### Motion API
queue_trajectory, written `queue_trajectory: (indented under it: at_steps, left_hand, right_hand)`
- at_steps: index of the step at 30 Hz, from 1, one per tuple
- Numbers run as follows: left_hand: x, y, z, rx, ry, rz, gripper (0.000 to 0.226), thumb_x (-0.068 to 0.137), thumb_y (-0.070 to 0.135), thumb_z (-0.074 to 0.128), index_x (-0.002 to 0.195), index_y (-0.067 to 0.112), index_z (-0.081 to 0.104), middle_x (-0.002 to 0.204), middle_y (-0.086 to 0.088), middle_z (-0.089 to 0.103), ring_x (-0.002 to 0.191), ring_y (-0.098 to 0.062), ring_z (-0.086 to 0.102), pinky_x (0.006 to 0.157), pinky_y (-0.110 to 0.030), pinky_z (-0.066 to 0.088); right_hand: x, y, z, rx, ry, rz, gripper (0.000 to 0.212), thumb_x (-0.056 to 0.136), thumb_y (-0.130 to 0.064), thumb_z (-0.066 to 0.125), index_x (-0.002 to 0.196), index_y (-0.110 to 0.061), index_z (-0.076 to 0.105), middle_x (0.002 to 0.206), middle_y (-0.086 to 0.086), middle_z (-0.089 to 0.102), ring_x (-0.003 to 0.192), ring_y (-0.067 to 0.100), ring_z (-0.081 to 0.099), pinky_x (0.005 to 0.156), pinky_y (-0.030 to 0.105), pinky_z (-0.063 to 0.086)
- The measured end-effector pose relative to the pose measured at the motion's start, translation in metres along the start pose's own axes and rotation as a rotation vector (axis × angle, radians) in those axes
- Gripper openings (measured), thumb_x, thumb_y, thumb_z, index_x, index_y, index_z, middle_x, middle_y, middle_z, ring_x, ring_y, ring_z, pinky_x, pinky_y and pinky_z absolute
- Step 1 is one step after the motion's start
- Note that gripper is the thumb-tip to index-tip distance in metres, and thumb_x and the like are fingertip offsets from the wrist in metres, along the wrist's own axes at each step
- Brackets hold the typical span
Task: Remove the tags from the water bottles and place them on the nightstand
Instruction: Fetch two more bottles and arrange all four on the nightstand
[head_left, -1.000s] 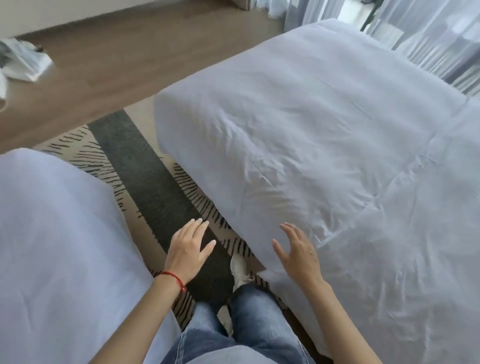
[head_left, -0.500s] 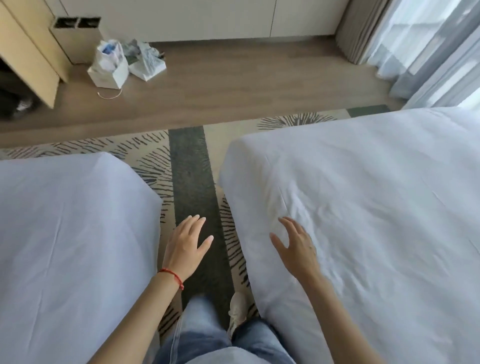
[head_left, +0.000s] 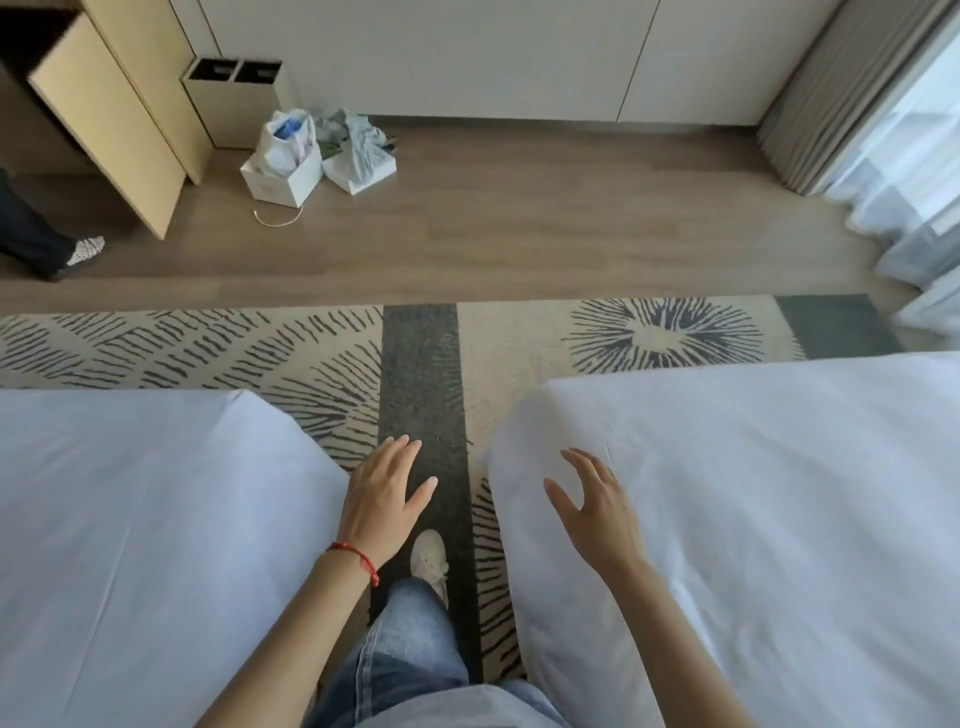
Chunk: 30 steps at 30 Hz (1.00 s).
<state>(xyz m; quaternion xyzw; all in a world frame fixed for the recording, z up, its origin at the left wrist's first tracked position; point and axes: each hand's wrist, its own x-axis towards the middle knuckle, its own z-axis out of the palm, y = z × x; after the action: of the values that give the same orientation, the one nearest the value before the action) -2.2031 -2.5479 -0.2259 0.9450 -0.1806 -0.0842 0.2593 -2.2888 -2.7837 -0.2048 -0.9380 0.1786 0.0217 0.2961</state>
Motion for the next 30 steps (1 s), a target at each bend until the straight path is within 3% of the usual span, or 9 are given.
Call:
queue_trajectory:
  at_steps: [6, 17, 25, 30]
  left_hand:
    - [0.102, -0.029, -0.049, 0.010, 0.011, -0.010, 0.049, 0.088, 0.031, 0.055, 0.131, 0.008, 0.045, 0.138, -0.015, 0.046, 0.131, -0.029, 0.038, 0.105, -0.044, 0.038]
    - [0.233, -0.072, -0.088, -0.018, 0.107, -0.136, 0.045, 0.084, 0.021, 0.063, 0.122, 0.000, 0.052, 0.126, -0.021, 0.056, 0.120, -0.035, 0.050, 0.096, -0.043, 0.043]
    - [0.330, -0.108, -0.105, 0.032, 0.166, -0.374, 0.052, 0.089, 0.036, 0.051, 0.131, 0.006, 0.044, 0.137, -0.016, 0.047, 0.131, -0.030, 0.039, 0.106, -0.045, 0.037]
    - [0.372, -0.122, -0.129, 0.015, 0.265, -0.531, 0.051, 0.088, 0.035, 0.053, 0.129, 0.006, 0.046, 0.135, -0.017, 0.050, 0.128, -0.030, 0.042, 0.105, -0.045, 0.037]
  right_hand:
    - [0.119, -0.056, 0.005, 0.032, -0.015, -0.039, 0.049, 0.090, -0.045, 0.049, 0.133, -0.023, 0.043, 0.141, -0.002, 0.045, 0.127, 0.017, 0.043, 0.099, 0.026, 0.035]
    - [0.287, -0.116, 0.018, 0.020, -0.087, -0.149, 0.047, 0.090, -0.044, 0.051, 0.131, -0.021, 0.047, 0.139, -0.003, 0.048, 0.123, 0.018, 0.048, 0.096, 0.033, 0.042]
    - [0.445, -0.166, 0.028, -0.036, -0.251, -0.350, 0.050, 0.090, -0.041, 0.052, 0.133, -0.017, 0.045, 0.141, 0.001, 0.046, 0.128, 0.020, 0.043, 0.101, 0.032, 0.037]
    - [0.532, -0.219, 0.033, -0.088, -0.360, -0.524, 0.051, 0.090, -0.042, 0.051, 0.134, -0.017, 0.045, 0.142, 0.002, 0.045, 0.128, 0.022, 0.043, 0.103, 0.036, 0.038]
